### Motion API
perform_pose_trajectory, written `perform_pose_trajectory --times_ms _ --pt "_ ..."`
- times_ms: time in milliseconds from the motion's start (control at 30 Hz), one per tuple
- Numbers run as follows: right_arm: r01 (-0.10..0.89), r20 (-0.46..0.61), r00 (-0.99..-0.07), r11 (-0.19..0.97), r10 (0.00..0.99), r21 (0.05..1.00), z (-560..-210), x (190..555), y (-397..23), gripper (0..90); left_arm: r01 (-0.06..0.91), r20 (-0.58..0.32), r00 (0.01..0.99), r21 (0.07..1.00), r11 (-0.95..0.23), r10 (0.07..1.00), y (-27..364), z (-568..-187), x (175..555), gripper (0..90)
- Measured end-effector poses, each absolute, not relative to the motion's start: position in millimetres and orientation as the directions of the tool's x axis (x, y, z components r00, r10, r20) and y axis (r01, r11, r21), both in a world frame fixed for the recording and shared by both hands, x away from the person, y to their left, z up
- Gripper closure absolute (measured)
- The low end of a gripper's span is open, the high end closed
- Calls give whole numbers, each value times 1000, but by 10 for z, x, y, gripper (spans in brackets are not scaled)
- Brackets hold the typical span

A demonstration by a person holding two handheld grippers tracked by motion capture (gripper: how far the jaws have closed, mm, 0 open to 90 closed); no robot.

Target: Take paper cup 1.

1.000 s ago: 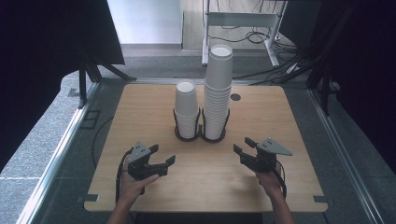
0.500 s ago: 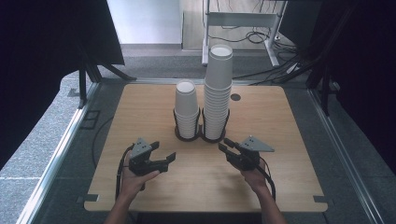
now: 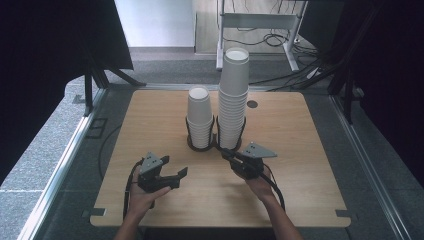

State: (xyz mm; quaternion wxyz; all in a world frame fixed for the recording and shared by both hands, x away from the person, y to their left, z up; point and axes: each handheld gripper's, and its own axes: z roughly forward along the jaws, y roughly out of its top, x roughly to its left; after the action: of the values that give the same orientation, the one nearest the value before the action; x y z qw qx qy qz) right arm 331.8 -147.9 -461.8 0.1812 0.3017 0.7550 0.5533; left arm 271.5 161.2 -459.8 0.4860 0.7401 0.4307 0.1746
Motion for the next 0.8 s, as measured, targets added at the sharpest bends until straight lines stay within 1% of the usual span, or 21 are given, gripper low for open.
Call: perform_pose_trajectory --times_ms 233,333,400,667,800 --pt "243 44 -765 225 642 943 -4619 3426 -1321 896 476 -160 565 865 -161 810 1620 -4621 2703 178" --pt "249 56 -763 212 644 945 -4613 3484 -1280 897 479 -159 566 862 -165 809 1622 -4631 2706 178" --pt "255 75 -761 190 644 948 -4600 3592 -1194 899 482 -159 565 860 -168 809 1623 -4648 2708 178" --pt "255 69 -764 202 641 946 -4524 3789 -951 898 485 -162 565 859 -166 809 1642 -4652 2708 177" --pt "264 75 -757 199 649 944 -4471 3918 -837 898 488 -188 571 861 -145 799 1663 -4628 2696 169"
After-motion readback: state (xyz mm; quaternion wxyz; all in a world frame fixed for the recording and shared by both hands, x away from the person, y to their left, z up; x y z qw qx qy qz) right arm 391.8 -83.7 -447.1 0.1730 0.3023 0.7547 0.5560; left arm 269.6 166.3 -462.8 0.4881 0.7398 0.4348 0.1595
